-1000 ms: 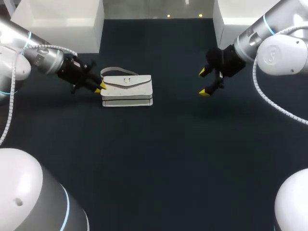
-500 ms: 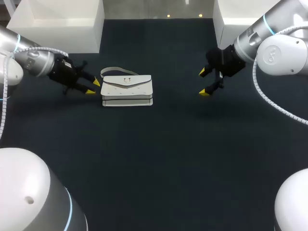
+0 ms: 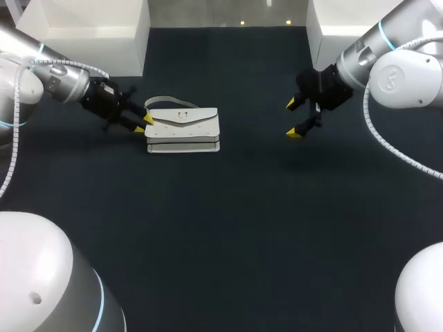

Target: Pick up the bag, open it, inspect its contents, close it, and place it on the opposite side

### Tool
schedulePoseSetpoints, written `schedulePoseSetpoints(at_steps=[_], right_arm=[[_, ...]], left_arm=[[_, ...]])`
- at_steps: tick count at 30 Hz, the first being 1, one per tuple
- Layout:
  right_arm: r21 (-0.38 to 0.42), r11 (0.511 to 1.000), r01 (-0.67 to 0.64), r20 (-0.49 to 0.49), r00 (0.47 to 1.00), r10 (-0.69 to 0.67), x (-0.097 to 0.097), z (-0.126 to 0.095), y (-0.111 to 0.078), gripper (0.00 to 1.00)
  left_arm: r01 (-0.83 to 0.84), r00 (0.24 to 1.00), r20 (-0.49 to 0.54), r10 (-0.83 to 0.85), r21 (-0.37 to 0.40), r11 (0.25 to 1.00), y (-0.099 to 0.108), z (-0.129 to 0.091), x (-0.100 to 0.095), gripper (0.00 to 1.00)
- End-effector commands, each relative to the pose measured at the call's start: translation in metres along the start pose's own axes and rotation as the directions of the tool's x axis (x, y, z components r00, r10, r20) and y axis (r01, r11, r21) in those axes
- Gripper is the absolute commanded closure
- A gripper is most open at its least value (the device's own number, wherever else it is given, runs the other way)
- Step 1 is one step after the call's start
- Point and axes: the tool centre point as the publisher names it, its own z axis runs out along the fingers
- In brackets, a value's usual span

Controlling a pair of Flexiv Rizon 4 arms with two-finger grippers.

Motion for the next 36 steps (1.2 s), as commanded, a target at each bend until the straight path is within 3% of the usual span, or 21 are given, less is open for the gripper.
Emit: schedulePoseSetpoints(at_steps=[1,7,11,15,20,26,36], right_arm=[[-0.001,1.0,0.0,-0.001,1.0,0.0,-0.001,0.001,0.0,0.0],[-0.001,1.0,0.0,-0.001,1.0,0.0,-0.001,0.001,0.0,0.0],[-0.001,1.0,0.0,-0.001,1.0,0.0,-0.001,0.001,0.0,0.0],[-0.001,1.0,0.0,-0.001,1.0,0.0,-0.001,0.001,0.0,0.0],[-0.001,1.0,0.0,-0.001,1.0,0.0,-0.001,0.001,0.0,0.0],[-0.001,1.0,0.0,-0.001,1.0,0.0,-0.001,0.001,0.0,0.0],[-0.001,1.0,0.0,-0.001,1.0,0.0,-0.001,0.001,0.0,0.0]], left_arm=[[-0.002,1.0,0.0,0.002,-0.08,0.997,-0.005,0.005,0.0,1.0],[-0.022,1.0,-0.019,0.02,-0.093,0.995,0.01,0.007,0.005,1.0],[-0.038,0.999,-0.029,0.035,-0.1,0.994,0.027,0.019,0.013,1.0],[-0.066,0.998,-0.016,0.065,-0.053,0.996,0.04,0.037,0.023,1.0],[-0.073,0.997,-0.02,0.073,-0.003,0.997,0.045,0.057,0.037,1.0],[-0.109,0.994,-0.026,0.109,-0.02,0.994,0.048,0.075,0.056,1.0],[-0.108,0.994,-0.026,0.108,0.011,0.994,0.034,0.09,0.071,1.0]])
